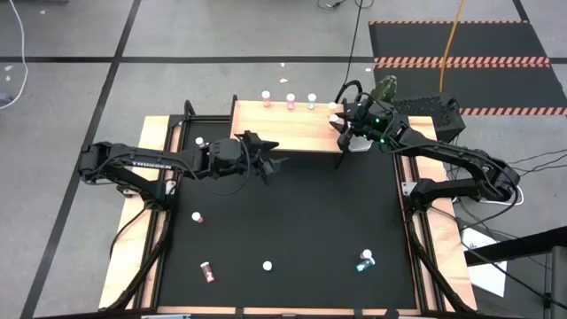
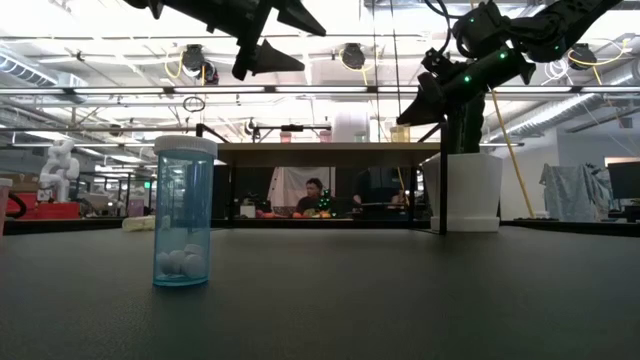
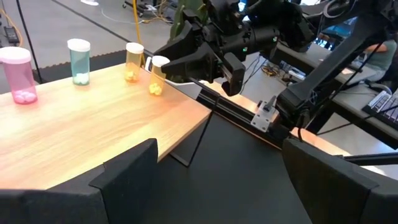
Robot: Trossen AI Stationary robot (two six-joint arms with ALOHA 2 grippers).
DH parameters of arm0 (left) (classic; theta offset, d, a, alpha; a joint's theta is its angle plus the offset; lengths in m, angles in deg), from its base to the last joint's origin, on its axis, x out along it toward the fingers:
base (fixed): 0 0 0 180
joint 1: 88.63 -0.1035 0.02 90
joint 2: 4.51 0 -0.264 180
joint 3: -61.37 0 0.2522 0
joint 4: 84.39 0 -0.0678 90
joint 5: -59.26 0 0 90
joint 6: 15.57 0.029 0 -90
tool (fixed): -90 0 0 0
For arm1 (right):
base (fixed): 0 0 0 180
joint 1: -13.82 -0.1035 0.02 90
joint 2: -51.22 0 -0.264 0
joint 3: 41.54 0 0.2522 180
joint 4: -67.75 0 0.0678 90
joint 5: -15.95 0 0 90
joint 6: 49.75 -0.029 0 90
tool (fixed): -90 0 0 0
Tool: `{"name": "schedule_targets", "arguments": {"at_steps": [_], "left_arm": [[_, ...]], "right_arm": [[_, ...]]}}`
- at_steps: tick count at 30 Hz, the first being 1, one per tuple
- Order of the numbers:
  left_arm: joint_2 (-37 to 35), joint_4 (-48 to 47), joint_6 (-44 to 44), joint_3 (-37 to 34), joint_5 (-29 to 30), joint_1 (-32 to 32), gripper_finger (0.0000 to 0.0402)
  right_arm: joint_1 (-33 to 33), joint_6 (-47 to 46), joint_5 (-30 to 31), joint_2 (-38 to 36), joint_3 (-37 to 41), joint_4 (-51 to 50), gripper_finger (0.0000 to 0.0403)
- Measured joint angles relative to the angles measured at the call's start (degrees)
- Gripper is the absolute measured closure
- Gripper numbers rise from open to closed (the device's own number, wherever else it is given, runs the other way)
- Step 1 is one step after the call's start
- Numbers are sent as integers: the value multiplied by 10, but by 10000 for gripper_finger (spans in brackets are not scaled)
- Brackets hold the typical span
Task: Pick and place medicine bottles onto shelf by color
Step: Put the bottom yellow pill bottle on the shelf aligned with the other yellow pill bottle, then put the right blue pill bottle on the shelf aligned with the other blue pill bottle
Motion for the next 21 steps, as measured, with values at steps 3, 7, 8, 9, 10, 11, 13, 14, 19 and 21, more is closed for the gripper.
{"name": "schedule_targets", "arguments": {"at_steps": [3,7,8,9,10,11,13,14,19,21], "left_arm": [[0,0,6,0,0,0,57],[0,0,7,0,0,0,57],[0,0,7,0,0,0,57],[0,0,7,0,-1,0,57],[0,0,7,0,-1,0,57],[0,0,7,0,-1,0,57],[0,0,8,0,-1,0,57],[0,0,8,0,-2,0,57],[0,-1,11,0,-11,0,57],[-13,-28,19,0,-40,0,57]], "right_arm": [[0,-1,0,0,0,1,226],[0,-25,-5,-9,0,14,211],[0,-31,-15,-12,-1,15,208],[0,-34,-22,-16,-1,14,205],[0,-34,-28,-20,-3,12,202],[-2,-34,-29,-23,-5,12,200],[-7,-30,-30,-30,-10,12,197],[-9,-28,-30,-33,-15,12,197],[-31,-7,-45,-49,-55,-6,197],[-47,-5,-45,-56,-78,-30,197]]}}
